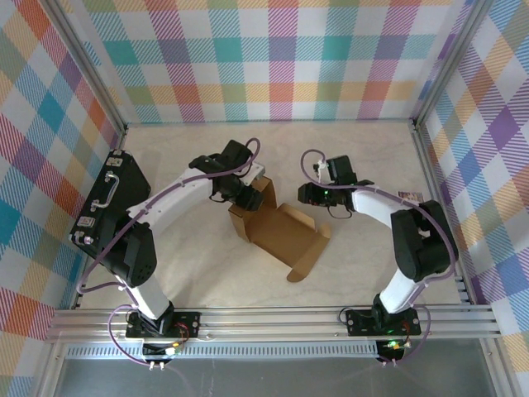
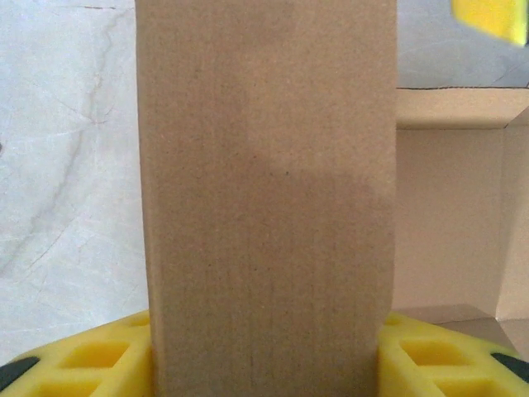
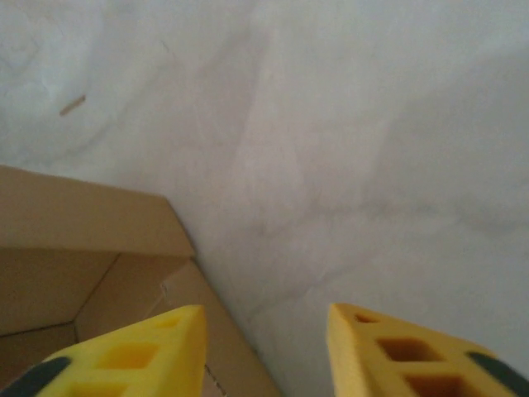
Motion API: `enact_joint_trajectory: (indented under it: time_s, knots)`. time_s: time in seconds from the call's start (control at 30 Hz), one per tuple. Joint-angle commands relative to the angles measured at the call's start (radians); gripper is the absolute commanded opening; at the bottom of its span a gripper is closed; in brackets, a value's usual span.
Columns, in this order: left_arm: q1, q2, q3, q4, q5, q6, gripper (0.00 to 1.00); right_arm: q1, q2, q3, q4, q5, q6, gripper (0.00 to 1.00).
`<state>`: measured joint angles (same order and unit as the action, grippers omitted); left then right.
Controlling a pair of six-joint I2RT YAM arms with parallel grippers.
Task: Fold the paper box
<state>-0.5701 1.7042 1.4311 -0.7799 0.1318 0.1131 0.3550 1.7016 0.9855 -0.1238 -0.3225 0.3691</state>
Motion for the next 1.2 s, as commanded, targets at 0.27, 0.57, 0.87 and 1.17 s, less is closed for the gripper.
enact_joint_trajectory:
  time_s: [0.27,0.57,0.87,1.17]
  knots:
    - [-0.033,0.044,0.07,-0.053,-0.05,-0.037,0.53,0.113,0.021,-0.018,-0.06,-0.139,0.013,0.25]
    - [-0.036,0.05,0.073,-0.056,-0.05,-0.041,0.53,0.169,0.11,-0.028,-0.058,-0.086,0.052,0.2]
    - [-0.037,0.056,0.084,-0.067,-0.045,-0.039,0.53,0.15,0.205,-0.042,-0.076,-0.046,0.141,0.14]
    - [-0.039,0.069,0.084,-0.075,-0.046,-0.033,0.53,0.121,0.258,-0.046,-0.06,-0.081,0.197,0.11]
